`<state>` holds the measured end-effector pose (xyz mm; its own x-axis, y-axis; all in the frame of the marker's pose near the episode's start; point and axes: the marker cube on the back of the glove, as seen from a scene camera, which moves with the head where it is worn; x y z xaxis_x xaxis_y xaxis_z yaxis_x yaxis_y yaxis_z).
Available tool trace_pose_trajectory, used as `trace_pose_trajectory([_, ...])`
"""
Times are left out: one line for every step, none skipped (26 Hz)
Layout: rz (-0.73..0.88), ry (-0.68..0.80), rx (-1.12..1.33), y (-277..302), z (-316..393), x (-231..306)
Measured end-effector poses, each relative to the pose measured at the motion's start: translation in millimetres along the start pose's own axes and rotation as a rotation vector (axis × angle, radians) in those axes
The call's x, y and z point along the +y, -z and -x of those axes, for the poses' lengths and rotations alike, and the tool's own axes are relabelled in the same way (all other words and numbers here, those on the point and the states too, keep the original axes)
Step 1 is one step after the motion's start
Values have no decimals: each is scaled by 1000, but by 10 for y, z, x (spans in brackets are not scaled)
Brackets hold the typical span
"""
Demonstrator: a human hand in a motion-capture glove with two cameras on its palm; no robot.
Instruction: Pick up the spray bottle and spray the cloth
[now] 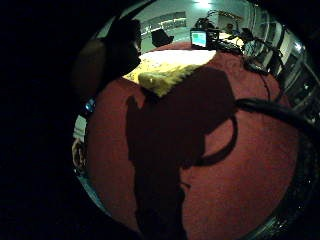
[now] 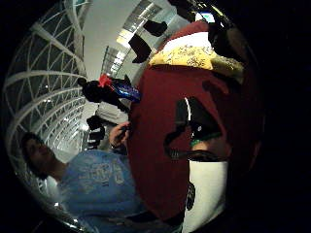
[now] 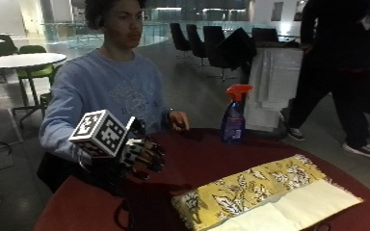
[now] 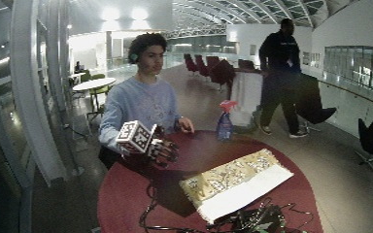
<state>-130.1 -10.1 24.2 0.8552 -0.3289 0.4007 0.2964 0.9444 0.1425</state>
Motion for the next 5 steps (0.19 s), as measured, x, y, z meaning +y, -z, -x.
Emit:
trace_pose_trajectory([0, -3, 3, 10, -20, 18])
trace_pose_trajectory([0, -5, 6, 19, -36, 29])
trace_pose_trajectory([0, -6, 7, 26, -48, 34])
trace_pose_trajectory([0, -7, 7, 32, -56, 35])
trace_pose_trajectory([-1, -8, 7, 35, -60, 35])
